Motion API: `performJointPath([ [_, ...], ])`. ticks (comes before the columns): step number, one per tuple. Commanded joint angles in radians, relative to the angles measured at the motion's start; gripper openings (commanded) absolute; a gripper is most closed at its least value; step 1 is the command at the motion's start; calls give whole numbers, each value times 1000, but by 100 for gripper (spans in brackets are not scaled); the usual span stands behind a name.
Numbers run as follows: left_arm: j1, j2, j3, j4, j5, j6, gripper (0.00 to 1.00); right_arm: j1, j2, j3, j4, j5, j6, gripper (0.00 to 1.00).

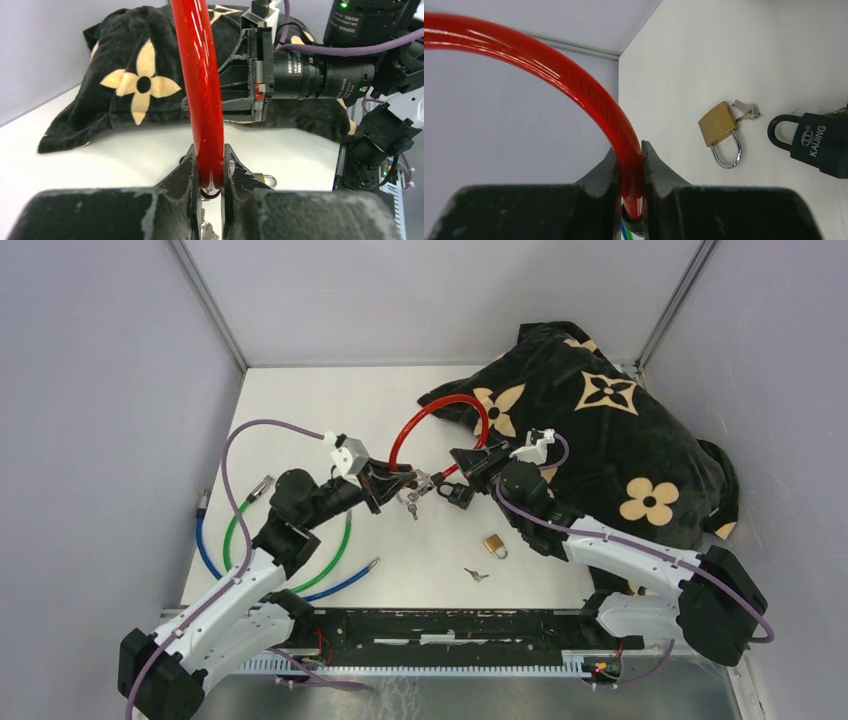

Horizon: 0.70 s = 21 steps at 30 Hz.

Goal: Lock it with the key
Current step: Lock the lock.

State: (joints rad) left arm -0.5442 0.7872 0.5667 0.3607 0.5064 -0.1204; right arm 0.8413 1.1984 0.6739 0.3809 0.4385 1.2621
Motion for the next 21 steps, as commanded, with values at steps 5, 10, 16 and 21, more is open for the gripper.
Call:
performJointPath([
  [5,-136,107,68,232,-17,229,2,-107,79,130,-180,-7,344,0],
  [10,-167,151,30,304,-57,448,2,-145,134,161,-196,-124,387,0],
  [16,-168,184,15,378,-16,592,2,-170,141,161,-192,-141,399,0],
  [21,-168,195,23,316,12,592,2,-187,145,154,-174,-154,429,0],
])
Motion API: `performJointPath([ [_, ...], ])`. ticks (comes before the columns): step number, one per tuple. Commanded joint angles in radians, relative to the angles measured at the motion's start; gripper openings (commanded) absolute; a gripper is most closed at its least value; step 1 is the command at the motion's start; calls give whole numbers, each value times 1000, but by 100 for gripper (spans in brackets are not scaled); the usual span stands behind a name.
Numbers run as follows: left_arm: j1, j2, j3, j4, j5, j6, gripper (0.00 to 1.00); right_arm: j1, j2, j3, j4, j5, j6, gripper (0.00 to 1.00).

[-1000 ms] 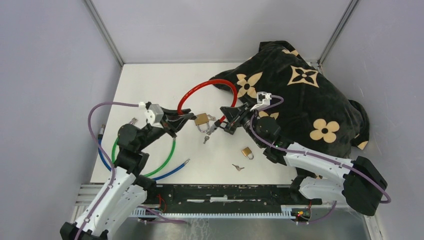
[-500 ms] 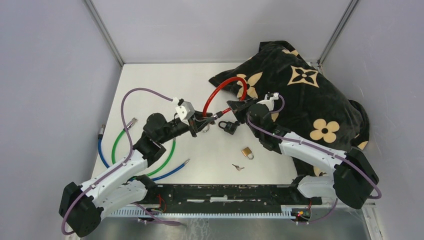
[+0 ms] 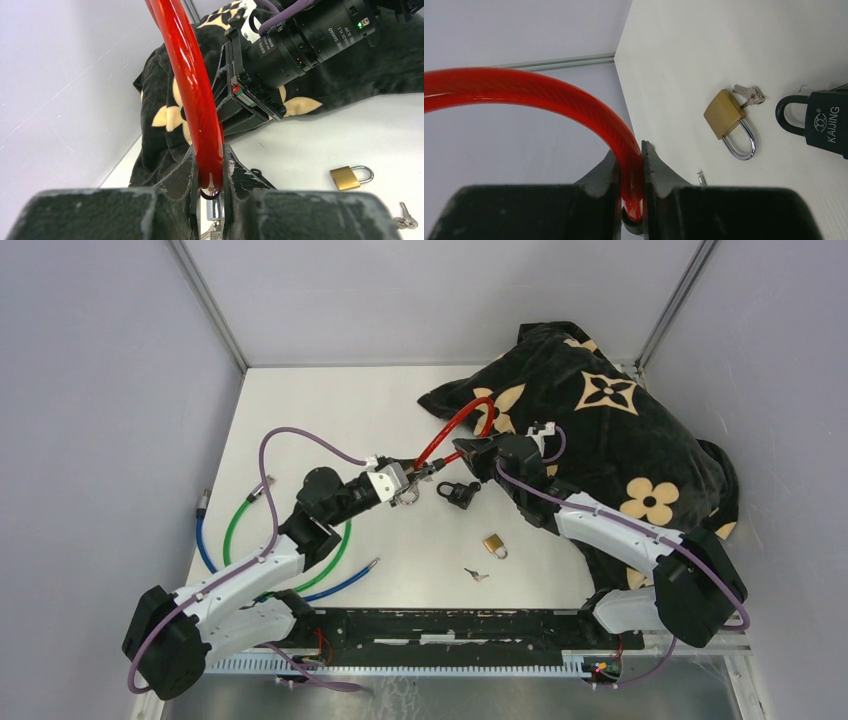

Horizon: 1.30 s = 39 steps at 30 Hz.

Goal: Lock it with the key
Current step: Lock the lock.

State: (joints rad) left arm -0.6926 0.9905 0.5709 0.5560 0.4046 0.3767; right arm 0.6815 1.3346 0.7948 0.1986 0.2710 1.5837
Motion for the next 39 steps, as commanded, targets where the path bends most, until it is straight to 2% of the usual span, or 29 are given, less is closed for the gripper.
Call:
performJointPath([
  [1,-21,-5,18,125,123,87,2,-29,12,34,10,12,113,0],
  [10,-118,-34,40,96,158,141,2,-51,25,35,14,10,128,0],
  [18,-121,-20,47,49,97,276,2,-51,22,26,34,-3,123,0],
  [33,-121,14,53,22,72,256,2,-51,25,12,86,-33,134,0],
  [39,-121,13,45,30,121,354,2,-50,21,8,98,-47,135,0],
])
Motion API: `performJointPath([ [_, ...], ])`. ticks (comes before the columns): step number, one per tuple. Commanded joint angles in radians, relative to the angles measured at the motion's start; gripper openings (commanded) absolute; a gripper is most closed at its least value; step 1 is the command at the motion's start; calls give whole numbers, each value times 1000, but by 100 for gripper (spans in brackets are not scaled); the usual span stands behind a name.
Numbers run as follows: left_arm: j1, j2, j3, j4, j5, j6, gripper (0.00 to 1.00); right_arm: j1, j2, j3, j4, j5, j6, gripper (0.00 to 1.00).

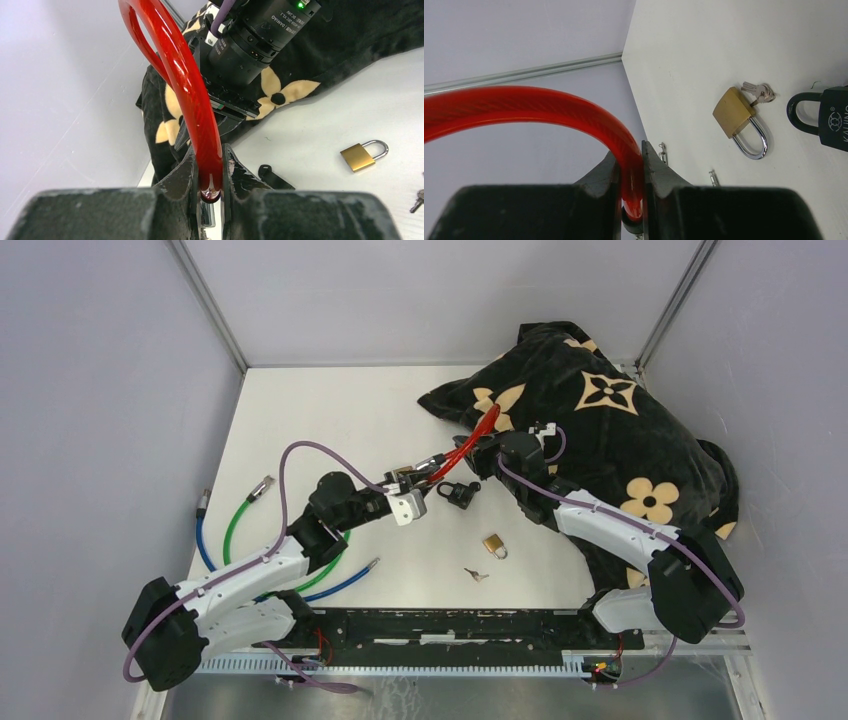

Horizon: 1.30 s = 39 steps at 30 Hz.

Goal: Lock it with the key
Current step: Lock the lock.

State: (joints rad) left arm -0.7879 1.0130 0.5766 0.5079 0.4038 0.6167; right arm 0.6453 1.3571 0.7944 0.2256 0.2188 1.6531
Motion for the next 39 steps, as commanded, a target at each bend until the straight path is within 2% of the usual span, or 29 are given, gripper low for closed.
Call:
performJointPath([
  [1,-25,-9,38,77,121,135,2,-15,-3,4,73,7,66,0],
  [9,-25,-5,33,64,128,222,2,-14,2,2,93,-1,72,0],
  [13,-25,16,31,60,89,202,2,-14,1,2,97,-10,73,0],
  [17,-25,29,9,83,138,219,2,-13,-5,3,104,-13,76,0],
  [20,-26,55,9,107,118,233,2,-15,-14,2,107,-24,75,0],
  [23,-21,83,14,142,65,202,2,-14,-27,-7,121,-27,75,0],
  [29,5,109,35,151,44,63,2,-15,-37,-28,183,-59,75,0],
  [33,40,129,18,205,18,79,2,-13,-47,-44,245,-88,80,0],
  [37,52,135,16,174,34,95,2,-14,-60,-51,252,-80,79,0],
  [39,50,125,18,136,61,100,8,-14,-64,-55,257,-75,80,0],
])
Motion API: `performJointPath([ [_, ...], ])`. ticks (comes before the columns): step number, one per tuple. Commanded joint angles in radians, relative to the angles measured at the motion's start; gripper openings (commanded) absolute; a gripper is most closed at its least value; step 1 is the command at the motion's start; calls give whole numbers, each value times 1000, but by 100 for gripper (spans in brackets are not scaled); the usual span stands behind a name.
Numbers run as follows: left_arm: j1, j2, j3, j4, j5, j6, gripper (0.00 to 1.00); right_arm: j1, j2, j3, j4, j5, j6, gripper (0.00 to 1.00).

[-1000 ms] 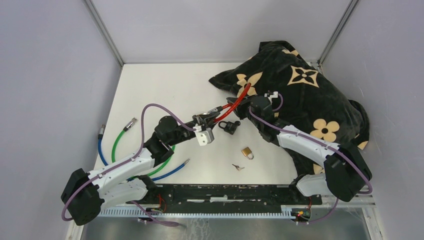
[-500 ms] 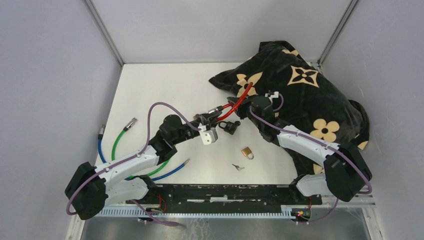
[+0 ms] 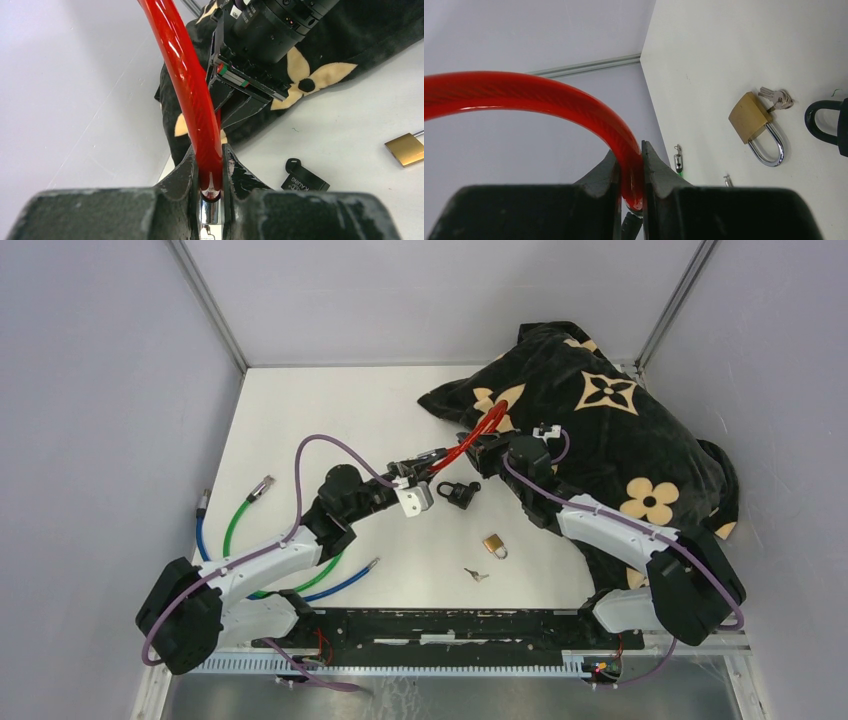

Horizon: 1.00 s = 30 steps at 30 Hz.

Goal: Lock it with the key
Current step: Lock the lock.

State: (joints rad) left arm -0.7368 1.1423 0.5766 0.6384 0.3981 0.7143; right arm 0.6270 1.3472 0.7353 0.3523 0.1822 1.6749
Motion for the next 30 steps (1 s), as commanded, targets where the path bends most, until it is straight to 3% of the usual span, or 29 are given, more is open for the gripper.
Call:
performJointPath([
  [1,0,-6,18,-9,77,5,11,5,-53,3,132,-39,58,0],
  [16,0,-39,16,-69,65,11,47,4,-35,6,128,-52,58,0],
  [19,1,-43,12,-81,76,11,47,4,-33,4,129,-52,57,0],
  [22,0,-44,7,-88,93,15,34,5,-29,7,138,-55,57,0],
  [23,0,-44,7,-90,99,17,35,3,-28,7,142,-55,54,0],
  [30,-2,-51,8,-109,131,23,50,5,-20,13,132,-57,31,0],
])
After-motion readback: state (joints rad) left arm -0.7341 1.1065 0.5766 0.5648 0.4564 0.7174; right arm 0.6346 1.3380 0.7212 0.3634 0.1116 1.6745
